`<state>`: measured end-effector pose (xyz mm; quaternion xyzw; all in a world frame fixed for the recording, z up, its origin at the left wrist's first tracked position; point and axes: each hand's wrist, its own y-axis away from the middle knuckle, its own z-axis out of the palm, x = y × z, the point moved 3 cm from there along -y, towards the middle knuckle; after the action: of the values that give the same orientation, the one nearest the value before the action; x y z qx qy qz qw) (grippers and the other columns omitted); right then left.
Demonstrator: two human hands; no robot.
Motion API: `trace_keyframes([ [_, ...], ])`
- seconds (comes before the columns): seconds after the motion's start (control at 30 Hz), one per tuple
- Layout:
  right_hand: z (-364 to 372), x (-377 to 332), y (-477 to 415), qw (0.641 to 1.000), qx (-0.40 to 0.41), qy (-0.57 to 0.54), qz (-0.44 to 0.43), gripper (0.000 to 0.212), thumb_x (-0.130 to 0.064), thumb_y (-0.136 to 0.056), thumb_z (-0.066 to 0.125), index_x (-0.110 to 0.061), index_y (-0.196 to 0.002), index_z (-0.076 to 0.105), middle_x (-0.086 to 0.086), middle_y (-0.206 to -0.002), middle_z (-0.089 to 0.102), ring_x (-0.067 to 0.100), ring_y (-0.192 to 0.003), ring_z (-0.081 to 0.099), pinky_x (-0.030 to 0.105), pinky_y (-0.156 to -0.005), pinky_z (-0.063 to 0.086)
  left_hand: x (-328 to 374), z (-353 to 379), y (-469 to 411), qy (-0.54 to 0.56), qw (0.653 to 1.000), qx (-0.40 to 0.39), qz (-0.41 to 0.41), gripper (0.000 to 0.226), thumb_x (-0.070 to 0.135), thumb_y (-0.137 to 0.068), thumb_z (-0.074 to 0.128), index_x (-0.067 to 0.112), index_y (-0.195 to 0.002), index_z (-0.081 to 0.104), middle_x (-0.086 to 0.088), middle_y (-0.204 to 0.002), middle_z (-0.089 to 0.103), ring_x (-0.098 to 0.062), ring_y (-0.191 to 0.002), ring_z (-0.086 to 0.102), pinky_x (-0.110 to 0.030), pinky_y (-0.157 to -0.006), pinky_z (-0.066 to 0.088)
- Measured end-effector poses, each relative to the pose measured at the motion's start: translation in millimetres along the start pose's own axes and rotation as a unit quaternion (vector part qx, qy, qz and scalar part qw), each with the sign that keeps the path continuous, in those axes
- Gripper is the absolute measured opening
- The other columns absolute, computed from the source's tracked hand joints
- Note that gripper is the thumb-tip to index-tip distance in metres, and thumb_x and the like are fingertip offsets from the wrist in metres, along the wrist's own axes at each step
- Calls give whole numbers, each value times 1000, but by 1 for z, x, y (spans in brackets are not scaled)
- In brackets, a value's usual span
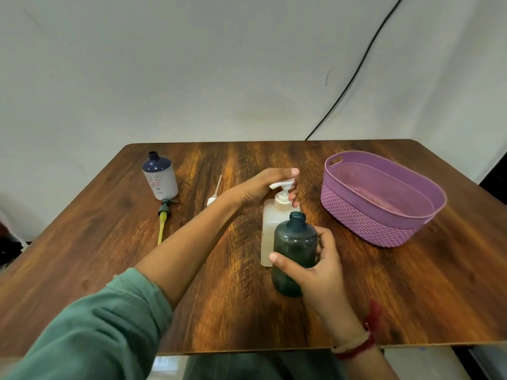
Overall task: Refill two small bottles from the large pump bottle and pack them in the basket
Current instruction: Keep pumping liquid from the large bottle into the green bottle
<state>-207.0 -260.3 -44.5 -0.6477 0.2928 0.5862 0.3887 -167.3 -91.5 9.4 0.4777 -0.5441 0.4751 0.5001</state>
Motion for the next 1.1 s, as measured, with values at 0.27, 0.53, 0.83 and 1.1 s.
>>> trace_keyframes([
  [0.27, 5, 2, -5, 1000, -5, -17, 4, 64, -25, -50, 82, -24, -105, 51, -5, -103, 64, -1, -92, 64, 13, -72, 50, 2, 6, 22, -117, 959, 243, 82, 55, 39, -101, 31, 10, -65, 60, -2, -65, 57, -5, -58, 54, -12, -65, 43],
  [0.53, 10, 3, -8, 999, -30, -20, 6, 58, -21, -56, 81, -23, -107, 53, -6, -101, 64, -5, -88, 63, 9, -67, 48, 0, 3, 39, -191, 885, 409, 113, 74, 69, -79, 44, -2, -65, 61, -13, -55, 50, -27, -55, 46, -34, -60, 39],
  [0.83, 12, -8, -31, 999, -25, -18, -23, 60, -23, -62, 79, -18, -117, 56, -10, -105, 65, -8, -91, 62, 5, -69, 46, 11, -18, 35, -115, 941, 318, -7, 41, 39, -93, 53, 17, -60, 54, -4, -64, 51, -10, -57, 45, -17, -56, 38],
  [1.1, 16, -18, -52, 997, -24, 38, -55, 54, -36, -60, 78, -33, -109, 55, -13, -105, 64, -10, -94, 60, 5, -71, 46, 7, -30, 35, -7, 944, 320, -77, 17, 35, -84, 65, 19, -79, 68, 0, -84, 62, -17, -82, 57, -27, -69, 43],
])
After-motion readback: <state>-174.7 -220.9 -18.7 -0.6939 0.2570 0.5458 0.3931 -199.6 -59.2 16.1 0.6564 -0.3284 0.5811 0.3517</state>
